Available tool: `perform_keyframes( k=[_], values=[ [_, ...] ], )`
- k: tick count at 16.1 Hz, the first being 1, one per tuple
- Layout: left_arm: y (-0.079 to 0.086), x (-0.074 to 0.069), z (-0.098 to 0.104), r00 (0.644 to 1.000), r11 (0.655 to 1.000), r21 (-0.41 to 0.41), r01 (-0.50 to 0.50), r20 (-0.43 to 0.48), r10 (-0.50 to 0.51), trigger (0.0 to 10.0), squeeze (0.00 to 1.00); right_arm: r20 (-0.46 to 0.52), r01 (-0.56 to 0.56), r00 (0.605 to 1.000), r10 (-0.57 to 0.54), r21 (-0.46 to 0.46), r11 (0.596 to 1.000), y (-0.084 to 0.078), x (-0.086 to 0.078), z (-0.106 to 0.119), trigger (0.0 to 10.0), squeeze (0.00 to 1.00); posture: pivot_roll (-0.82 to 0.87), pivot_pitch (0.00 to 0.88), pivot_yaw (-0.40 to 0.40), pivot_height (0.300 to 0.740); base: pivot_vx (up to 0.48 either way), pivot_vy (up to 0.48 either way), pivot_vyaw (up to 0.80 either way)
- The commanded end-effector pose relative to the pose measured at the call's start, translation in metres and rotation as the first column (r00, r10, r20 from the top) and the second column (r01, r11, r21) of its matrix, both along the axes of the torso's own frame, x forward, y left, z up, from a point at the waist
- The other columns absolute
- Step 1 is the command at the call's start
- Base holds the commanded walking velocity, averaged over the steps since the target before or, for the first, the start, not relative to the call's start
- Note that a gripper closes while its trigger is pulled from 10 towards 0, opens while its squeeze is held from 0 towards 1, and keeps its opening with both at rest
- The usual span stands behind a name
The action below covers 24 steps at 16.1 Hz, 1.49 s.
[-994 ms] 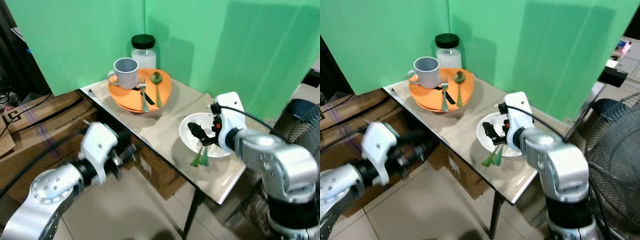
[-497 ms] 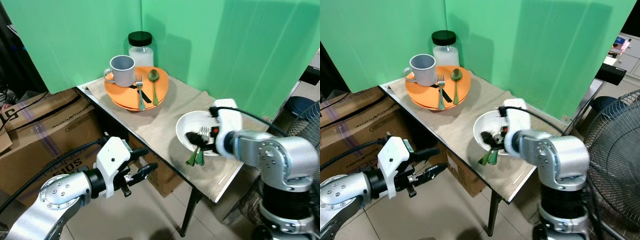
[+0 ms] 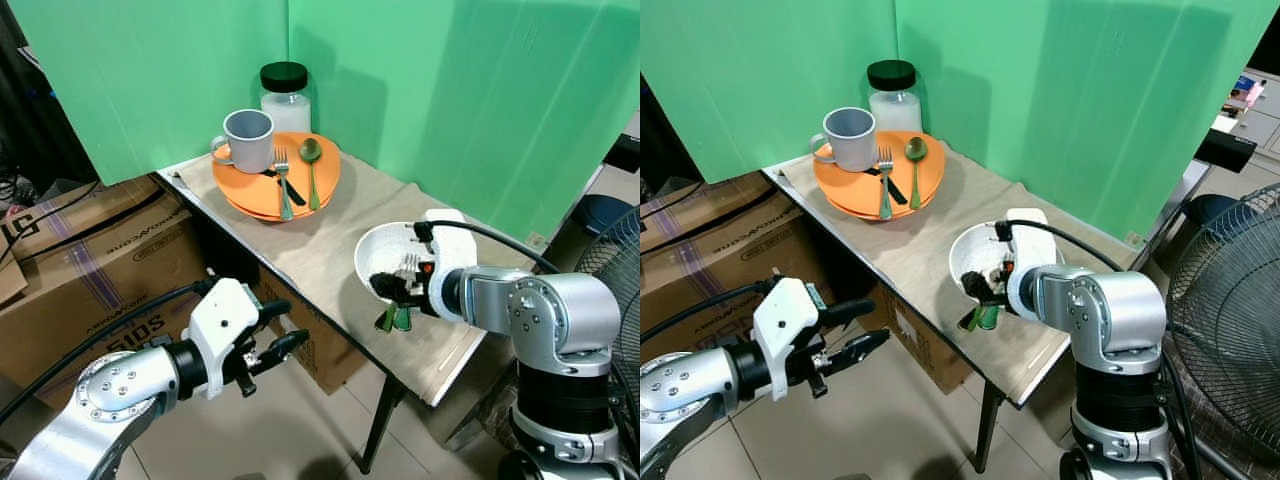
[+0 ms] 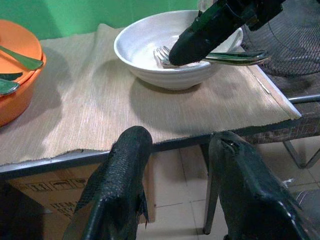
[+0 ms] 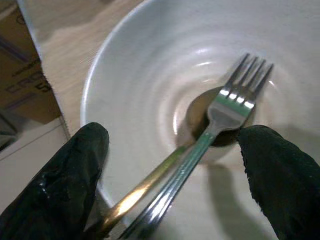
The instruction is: Setting the table
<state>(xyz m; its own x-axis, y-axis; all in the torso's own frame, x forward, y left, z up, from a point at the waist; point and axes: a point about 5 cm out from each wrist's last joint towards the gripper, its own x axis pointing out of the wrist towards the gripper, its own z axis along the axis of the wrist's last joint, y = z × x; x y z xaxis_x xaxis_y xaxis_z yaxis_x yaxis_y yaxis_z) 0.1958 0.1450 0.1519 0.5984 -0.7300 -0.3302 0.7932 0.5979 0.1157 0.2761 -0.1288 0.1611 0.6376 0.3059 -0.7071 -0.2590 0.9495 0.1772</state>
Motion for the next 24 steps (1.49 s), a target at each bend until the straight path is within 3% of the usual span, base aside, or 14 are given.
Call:
perform_keyframes(
  k=[1,5,6,7,8,12,16,24],
  values=[
    [0.0,-0.001,-0.002,1.0,1.0,0.013,0.009,-0.002,-0.009,10.0,0.0,0.006,0.008,1.0,-0.007,-0.019,1.0,-0.002,0.003,0.004,10.0,0.0,0.0,0.0,-0.006,0.74,0.0,0.0,0.0],
    [-0.001,-0.001,-0.004,1.0,1.0,0.016,0.01,0.003,-0.01,10.0,0.0,-0.02,-0.006,1.0,0.004,-0.06,0.998,-0.002,0.004,-0.001,10.0,0.0,0.0,0.0,-0.018,0.74,0.0,0.0,0.0],
    [-0.001,-0.001,-0.004,1.0,1.0,0.016,0.008,0.005,-0.008,10.0,0.0,-0.027,-0.007,1.0,0.005,-0.068,0.998,-0.003,0.004,-0.003,9.6,0.0,0.0,0.0,-0.022,0.74,0.0,0.0,0.0],
    [-0.001,-0.001,-0.004,1.0,1.0,0.015,0.005,0.008,-0.006,10.0,0.0,-0.033,-0.008,0.999,0.006,-0.075,0.997,-0.004,0.005,-0.005,7.6,0.0,0.0,0.0,-0.024,0.74,0.0,0.0,0.0],
    [-0.001,-0.001,-0.004,1.0,1.0,0.014,0.003,0.009,-0.003,10.0,0.0,-0.04,-0.01,0.999,0.007,-0.083,0.996,-0.004,0.005,-0.008,5.1,0.0,0.0,0.0,-0.026,0.74,0.0,0.0,0.0],
    [-0.002,-0.001,-0.004,1.0,1.0,0.012,0.002,0.015,-0.003,10.0,0.0,-0.071,-0.013,0.997,0.006,-0.103,0.995,-0.007,0.005,-0.016,3.7,0.0,0.0,0.0,-0.027,0.74,0.0,0.0,0.0],
    [-0.001,0.0,-0.004,1.0,1.0,0.015,0.001,0.024,-0.001,10.0,0.0,-0.082,-0.007,0.997,-0.001,-0.105,0.994,-0.009,0.006,-0.02,0.0,0.0,0.0,0.0,-0.028,0.74,0.0,0.0,0.0],
    [-0.001,0.001,-0.003,0.999,1.0,0.018,-0.007,0.037,0.007,10.0,0.0,-0.085,-0.014,0.996,0.005,-0.111,0.994,-0.009,0.01,-0.022,0.0,0.0,0.0,0.0,-0.034,0.74,0.0,0.0,0.0]
  ],
)
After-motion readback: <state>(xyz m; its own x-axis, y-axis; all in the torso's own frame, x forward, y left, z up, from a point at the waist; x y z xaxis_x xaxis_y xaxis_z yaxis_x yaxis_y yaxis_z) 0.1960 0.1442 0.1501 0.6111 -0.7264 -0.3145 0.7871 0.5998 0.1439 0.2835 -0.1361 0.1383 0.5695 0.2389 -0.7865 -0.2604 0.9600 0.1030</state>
